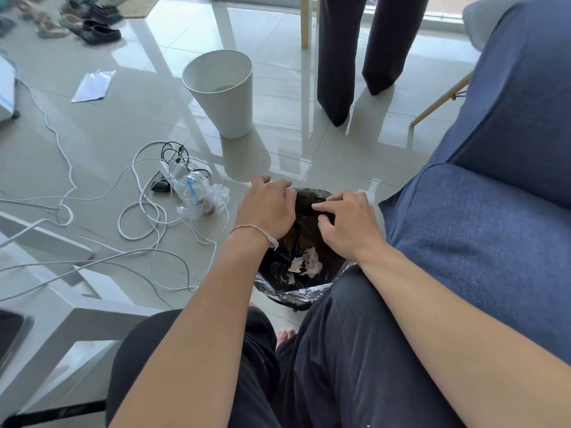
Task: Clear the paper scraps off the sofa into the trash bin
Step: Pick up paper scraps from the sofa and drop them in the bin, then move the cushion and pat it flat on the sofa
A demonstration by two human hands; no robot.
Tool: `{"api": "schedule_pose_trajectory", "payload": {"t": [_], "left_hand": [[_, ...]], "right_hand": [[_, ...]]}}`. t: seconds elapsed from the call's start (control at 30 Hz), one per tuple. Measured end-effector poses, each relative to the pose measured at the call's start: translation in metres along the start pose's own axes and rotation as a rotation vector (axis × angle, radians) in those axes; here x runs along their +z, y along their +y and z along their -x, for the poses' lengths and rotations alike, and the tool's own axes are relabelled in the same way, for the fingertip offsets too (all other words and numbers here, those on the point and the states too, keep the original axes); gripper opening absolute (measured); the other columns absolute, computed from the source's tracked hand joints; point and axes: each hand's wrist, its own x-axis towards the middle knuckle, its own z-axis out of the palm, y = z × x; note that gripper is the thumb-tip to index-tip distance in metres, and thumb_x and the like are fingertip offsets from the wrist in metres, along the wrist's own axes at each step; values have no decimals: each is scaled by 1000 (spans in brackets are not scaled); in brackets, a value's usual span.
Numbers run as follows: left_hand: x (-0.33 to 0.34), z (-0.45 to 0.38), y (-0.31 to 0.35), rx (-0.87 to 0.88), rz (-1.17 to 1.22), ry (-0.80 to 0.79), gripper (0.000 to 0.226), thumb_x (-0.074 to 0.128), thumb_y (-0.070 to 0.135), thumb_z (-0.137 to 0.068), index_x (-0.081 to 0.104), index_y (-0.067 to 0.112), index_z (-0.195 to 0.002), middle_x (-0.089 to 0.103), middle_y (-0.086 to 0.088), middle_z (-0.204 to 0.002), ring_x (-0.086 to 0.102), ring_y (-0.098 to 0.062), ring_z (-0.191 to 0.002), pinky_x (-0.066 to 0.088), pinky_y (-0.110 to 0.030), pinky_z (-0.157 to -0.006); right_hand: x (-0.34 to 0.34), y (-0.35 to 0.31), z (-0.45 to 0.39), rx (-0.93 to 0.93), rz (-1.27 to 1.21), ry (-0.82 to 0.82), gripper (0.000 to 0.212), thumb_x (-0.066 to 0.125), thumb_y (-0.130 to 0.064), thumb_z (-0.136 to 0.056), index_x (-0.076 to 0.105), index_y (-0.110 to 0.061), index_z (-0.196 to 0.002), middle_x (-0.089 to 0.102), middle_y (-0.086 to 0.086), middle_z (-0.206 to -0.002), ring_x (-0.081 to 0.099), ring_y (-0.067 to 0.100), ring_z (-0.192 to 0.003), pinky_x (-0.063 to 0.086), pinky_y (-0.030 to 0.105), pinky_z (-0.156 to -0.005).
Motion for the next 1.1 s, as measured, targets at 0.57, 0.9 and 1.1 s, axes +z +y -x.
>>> {"api": "schedule_pose_trajectory", "payload": {"t": [0.57,0.9,1.1], "left_hand": [[66,123,209,518,386,-162,42,39,41,-100,58,24,-134,64,5,-125,57,-10,-114,39,-24,-97],[193,250,381,532,421,-675,33,42,43,-97,50,22,-72,52,11,-62,51,-12,-66,44,-33,-71],[245,275,404,452,247,-745,38,47,51,-90,59,15,-83,68,-2,-88,62,-21,-83,43,-30,-68]], "right_hand": [[-232,140,203,325,-193,497,22,59,-29,-97,75,-36,-112,55,-15,-120,41,9,-125,37,24,-102],[-382,207,383,908,504,979,26,65,-32,-90,74,-34,-114,56,11,-139,35,41,-137,20,57,-117],[-375,228,403,1130,474,807,68,70,-43,-85,46,-23,-146,52,19,-142,44,44,-129,28,54,-110]]}}
